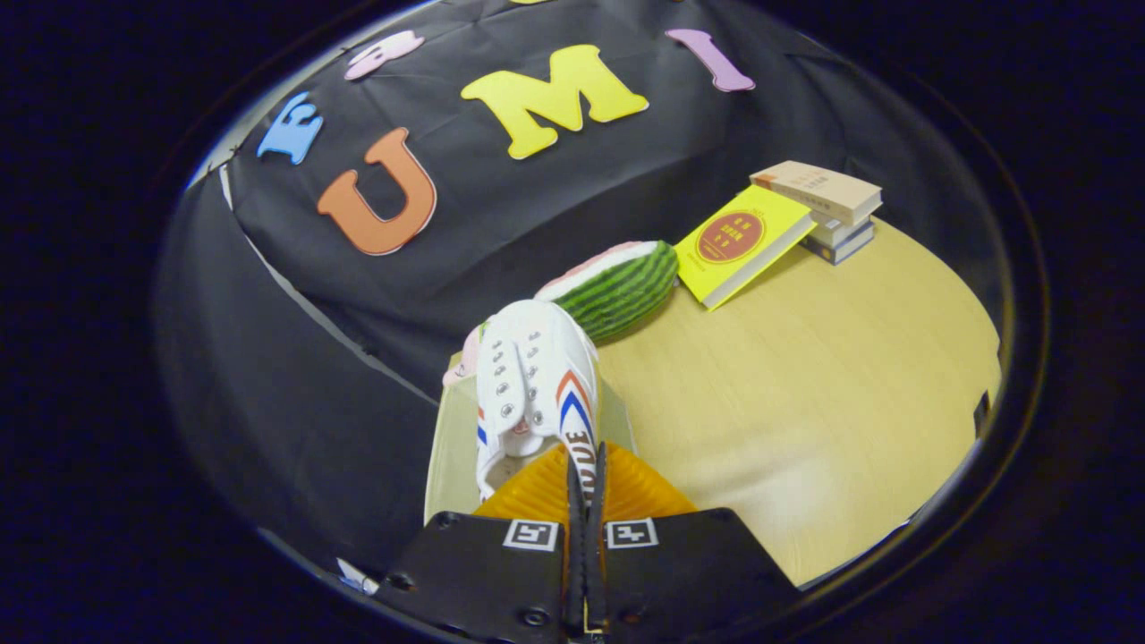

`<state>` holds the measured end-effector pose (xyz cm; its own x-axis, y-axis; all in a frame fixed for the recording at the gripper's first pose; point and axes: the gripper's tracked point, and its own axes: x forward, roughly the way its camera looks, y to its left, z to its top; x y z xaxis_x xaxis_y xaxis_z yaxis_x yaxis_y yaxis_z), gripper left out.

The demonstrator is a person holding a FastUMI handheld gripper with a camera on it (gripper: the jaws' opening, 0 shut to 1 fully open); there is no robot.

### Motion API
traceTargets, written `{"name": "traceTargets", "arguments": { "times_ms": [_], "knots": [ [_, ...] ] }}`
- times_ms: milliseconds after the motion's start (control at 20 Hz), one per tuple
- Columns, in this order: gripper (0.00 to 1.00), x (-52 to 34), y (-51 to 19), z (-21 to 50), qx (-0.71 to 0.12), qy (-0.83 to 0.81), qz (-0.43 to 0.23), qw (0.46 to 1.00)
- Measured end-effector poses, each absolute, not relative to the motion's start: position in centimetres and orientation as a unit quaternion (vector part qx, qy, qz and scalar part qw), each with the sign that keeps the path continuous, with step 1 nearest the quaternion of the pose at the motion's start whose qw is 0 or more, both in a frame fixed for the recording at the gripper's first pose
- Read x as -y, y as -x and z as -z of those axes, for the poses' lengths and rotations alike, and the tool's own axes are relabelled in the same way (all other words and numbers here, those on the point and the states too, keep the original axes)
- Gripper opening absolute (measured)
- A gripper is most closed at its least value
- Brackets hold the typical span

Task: Open the storage box then place both shoes into the box .Put the left shoe in first, then the right shoe, with the right side of both shoes facing outward in a uniform manner.

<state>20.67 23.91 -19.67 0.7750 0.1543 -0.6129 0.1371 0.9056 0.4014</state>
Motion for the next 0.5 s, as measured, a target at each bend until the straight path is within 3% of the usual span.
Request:
{"name": "traceTargets", "arguments": {
  "times_ms": [500],
  "knots": [
    [0.06,-28.1,-21.4,23.9,-0.337,-0.148,-0.030,0.929]
  ]
}}
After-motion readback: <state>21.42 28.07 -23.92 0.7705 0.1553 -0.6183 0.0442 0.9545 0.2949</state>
